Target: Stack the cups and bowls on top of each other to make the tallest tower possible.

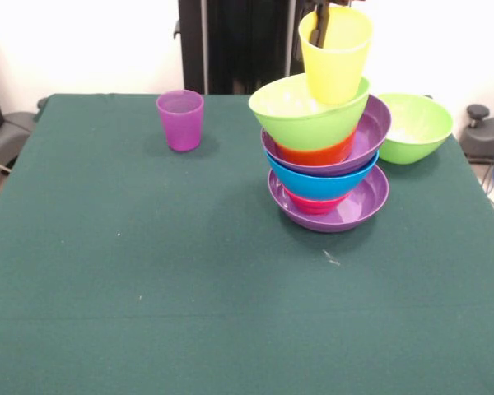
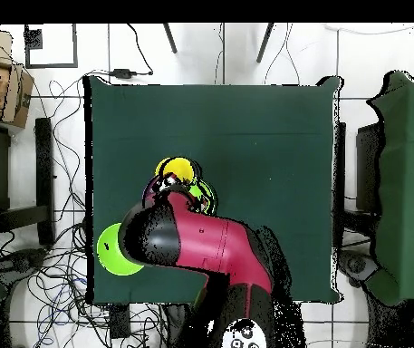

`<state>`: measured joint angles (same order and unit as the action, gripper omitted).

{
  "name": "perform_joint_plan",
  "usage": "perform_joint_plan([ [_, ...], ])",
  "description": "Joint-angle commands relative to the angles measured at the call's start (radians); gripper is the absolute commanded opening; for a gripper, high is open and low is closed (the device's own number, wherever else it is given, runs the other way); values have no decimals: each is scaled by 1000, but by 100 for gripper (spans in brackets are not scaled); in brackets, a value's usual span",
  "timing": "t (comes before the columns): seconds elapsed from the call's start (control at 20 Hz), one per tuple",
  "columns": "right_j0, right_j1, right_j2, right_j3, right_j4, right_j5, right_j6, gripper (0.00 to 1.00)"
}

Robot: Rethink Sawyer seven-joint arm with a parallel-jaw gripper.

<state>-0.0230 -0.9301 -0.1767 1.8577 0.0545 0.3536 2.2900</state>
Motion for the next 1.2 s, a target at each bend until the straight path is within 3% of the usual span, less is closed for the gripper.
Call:
perform_joint_plan([
  [0.05, 5, 57, 67, 21, -87, -51, 14, 0],
  [1.2, 8, 56, 63, 34, -87, -71, 22, 0],
])
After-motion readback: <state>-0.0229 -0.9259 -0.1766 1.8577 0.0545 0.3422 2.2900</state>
